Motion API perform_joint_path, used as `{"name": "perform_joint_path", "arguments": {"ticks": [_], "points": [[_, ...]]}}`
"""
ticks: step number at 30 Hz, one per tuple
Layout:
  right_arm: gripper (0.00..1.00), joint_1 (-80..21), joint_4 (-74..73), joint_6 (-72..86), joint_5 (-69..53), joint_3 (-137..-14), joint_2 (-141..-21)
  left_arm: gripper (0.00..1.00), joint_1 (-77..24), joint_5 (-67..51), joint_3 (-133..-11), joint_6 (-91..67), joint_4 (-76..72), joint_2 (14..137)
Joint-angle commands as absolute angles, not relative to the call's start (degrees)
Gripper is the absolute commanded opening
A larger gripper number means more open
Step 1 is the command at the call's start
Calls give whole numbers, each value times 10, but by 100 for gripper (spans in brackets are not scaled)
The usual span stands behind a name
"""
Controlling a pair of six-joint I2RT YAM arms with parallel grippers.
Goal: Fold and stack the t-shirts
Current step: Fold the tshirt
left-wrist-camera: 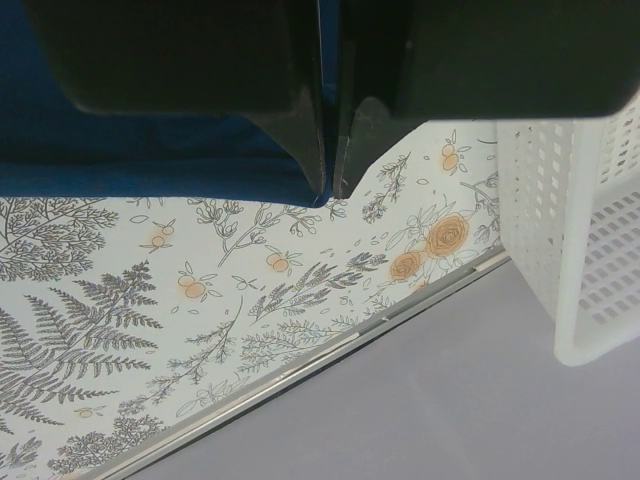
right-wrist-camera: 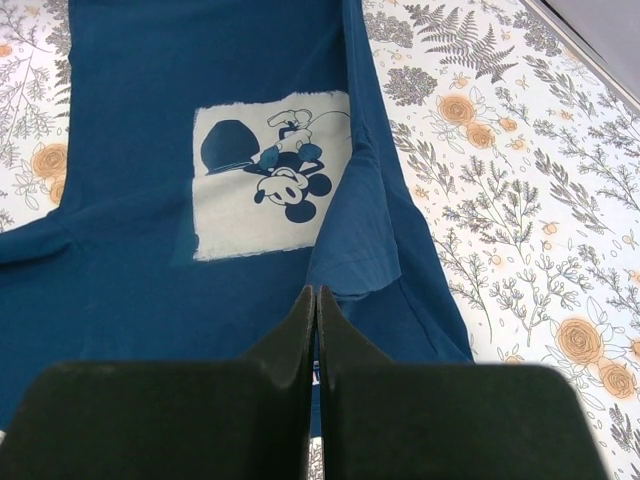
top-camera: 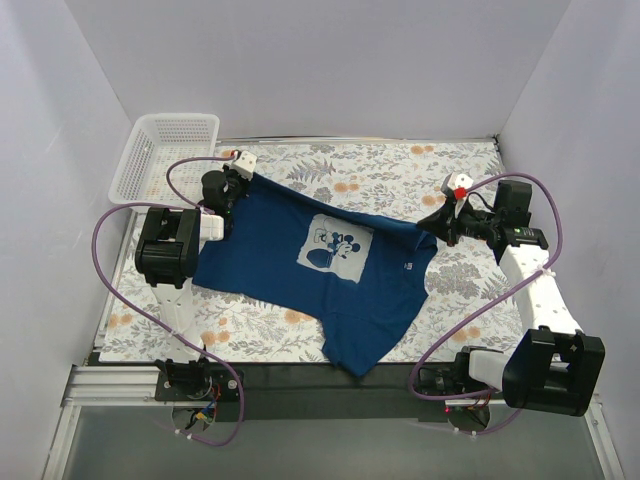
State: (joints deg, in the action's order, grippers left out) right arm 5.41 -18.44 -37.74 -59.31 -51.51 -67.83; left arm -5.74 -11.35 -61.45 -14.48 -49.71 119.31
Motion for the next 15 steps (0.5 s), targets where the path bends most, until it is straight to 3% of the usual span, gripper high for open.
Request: {"name": "perform_joint_path", "arguments": {"ticks": [1, 15], "points": [[1, 54, -193, -388, -610, -511, -664, 0, -53, -102, -622, -134, -497, 1153], [1, 48, -221, -422, -616, -502, -658, 0, -53, -89, -600, -129, -510, 1144]]}}
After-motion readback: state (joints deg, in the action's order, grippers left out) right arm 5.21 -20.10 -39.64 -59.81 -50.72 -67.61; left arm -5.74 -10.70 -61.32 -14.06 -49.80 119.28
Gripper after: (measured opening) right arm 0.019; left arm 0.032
